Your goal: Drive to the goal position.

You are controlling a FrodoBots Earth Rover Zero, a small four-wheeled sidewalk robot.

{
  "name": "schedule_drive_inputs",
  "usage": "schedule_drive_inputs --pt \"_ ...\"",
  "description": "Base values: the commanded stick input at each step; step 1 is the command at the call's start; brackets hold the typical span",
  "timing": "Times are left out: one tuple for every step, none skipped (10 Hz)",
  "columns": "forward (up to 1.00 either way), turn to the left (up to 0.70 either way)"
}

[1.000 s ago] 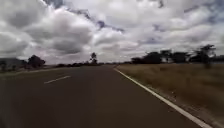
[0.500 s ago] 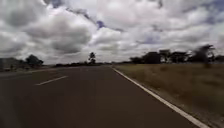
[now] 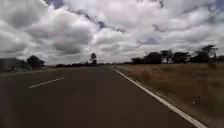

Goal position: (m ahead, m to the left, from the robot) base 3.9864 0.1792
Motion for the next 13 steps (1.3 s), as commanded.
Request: schedule_drive_inputs --pt "0.68 0.0" --pt "0.68 0.0" --pt "0.68 0.0" --pt "0.68 0.0" --pt "0.68 0.0" --pt "0.68 -0.08" --pt "0.68 -0.16" --pt "0.68 -0.24" --pt "0.68 -0.29" --pt "0.68 -0.33" --pt "0.68 -0.34" --pt "0.68 -0.29" --pt "0.68 0.0"
